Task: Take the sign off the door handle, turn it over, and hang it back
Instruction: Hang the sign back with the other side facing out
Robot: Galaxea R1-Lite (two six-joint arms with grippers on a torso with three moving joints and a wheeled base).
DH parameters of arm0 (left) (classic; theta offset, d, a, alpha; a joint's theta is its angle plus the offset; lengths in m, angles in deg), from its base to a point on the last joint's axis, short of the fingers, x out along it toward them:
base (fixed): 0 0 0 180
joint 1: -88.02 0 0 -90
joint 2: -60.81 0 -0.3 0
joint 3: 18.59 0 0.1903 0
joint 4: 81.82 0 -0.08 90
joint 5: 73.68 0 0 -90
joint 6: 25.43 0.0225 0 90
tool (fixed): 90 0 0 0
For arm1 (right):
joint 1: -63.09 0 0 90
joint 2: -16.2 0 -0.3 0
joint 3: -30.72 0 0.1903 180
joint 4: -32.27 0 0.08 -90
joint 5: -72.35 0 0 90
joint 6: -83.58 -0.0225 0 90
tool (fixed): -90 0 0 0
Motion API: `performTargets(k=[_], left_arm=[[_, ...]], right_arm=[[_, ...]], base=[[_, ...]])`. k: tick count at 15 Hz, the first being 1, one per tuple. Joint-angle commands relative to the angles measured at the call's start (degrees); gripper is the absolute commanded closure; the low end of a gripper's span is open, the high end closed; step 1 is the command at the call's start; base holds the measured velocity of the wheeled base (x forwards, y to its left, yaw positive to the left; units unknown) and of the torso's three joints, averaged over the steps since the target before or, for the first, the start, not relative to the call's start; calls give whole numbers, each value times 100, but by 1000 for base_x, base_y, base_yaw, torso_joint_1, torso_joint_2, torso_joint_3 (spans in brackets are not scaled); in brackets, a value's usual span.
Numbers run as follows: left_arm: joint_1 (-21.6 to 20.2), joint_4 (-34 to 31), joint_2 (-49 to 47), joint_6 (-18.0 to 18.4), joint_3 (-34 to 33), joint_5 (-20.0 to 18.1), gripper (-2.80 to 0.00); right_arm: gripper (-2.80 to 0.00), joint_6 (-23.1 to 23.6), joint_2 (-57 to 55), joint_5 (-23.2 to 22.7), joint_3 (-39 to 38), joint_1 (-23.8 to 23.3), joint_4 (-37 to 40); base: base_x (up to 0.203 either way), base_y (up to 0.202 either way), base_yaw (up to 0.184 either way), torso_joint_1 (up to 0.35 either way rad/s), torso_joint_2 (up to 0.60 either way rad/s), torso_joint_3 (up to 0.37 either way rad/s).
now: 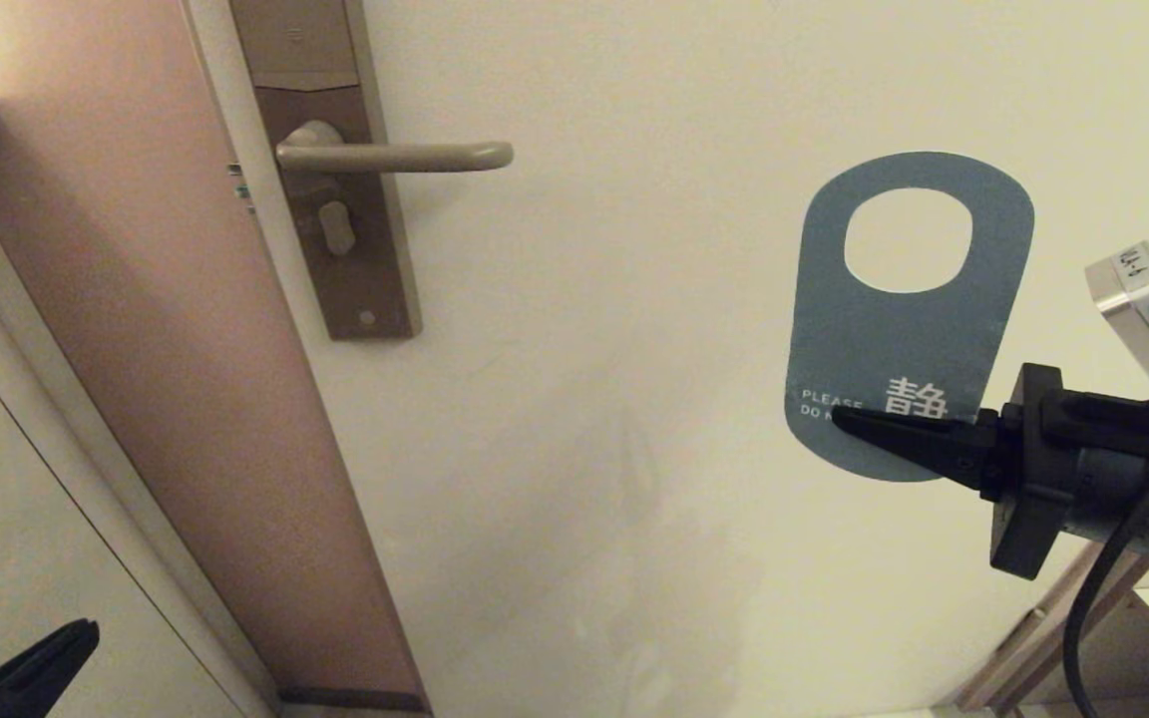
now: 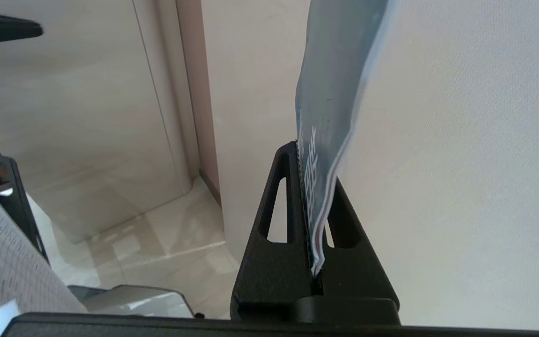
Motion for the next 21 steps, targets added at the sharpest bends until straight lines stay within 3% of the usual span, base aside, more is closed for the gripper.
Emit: performTargets(k=[1, 5, 7, 10, 21], left_arm=[[-18, -246, 670, 4, -153, 138, 0], [3, -1550, 2106, 45, -200, 178, 0], [55, -2111, 2521, 37, -185, -109, 0], [68, -2293, 2514, 2, -208, -890, 0], [165, -2319, 2523, -118, -208, -823, 0]], right_arm=[[0, 7, 67, -13, -77, 7, -17], [0, 12, 100, -5, -52, 5, -17], [0, 16, 129, -5, -79, -1, -9], [0, 29, 211, -5, -203, 5, -9], [0, 60, 384, 4, -404, 7, -9]], base=[[0, 0, 0, 0, 0, 0], [0, 0, 0, 0, 0, 0], [0, 0, 0, 0, 0, 0], [0, 0, 0, 0, 0, 0], [0, 0, 0, 0, 0, 0]])
